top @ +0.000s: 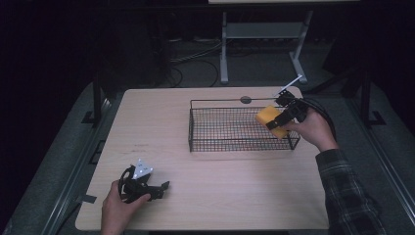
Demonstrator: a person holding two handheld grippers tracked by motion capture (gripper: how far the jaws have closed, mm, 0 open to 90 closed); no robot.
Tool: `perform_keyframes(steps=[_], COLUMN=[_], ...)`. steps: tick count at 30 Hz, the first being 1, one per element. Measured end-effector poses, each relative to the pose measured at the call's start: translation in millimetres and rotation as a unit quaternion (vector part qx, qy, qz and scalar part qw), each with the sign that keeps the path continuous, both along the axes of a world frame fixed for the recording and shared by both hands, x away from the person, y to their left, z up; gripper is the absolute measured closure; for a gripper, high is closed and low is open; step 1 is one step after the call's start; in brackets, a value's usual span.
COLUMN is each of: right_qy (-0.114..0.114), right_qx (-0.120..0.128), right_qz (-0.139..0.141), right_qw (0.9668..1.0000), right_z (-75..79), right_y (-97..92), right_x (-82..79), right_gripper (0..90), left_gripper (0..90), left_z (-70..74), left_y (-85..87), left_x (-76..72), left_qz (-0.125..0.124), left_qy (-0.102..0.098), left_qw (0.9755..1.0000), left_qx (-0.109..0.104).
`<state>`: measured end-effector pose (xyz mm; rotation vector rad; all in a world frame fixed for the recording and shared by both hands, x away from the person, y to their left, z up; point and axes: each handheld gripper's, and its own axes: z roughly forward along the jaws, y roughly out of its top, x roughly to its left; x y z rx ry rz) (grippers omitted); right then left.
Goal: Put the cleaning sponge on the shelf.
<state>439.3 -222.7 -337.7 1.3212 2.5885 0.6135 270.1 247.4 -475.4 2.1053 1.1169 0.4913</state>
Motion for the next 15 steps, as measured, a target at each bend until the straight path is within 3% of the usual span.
perform_keyframes(steps=[15], right_qy=[0.008], right_qx=[-0.009], right_qz=[-0.040], right_qw=[0.9991], right_z=[-20.7], right_y=[-1.0], right_x=[23.5], right_gripper=[24.3], left_gripper=[12.7], left_z=[0.0], left_y=[0.0], left_x=[0.0], left_qz=[0.000], left_qy=[0.000], left_qw=[1.0000], left_qx=[0.000])
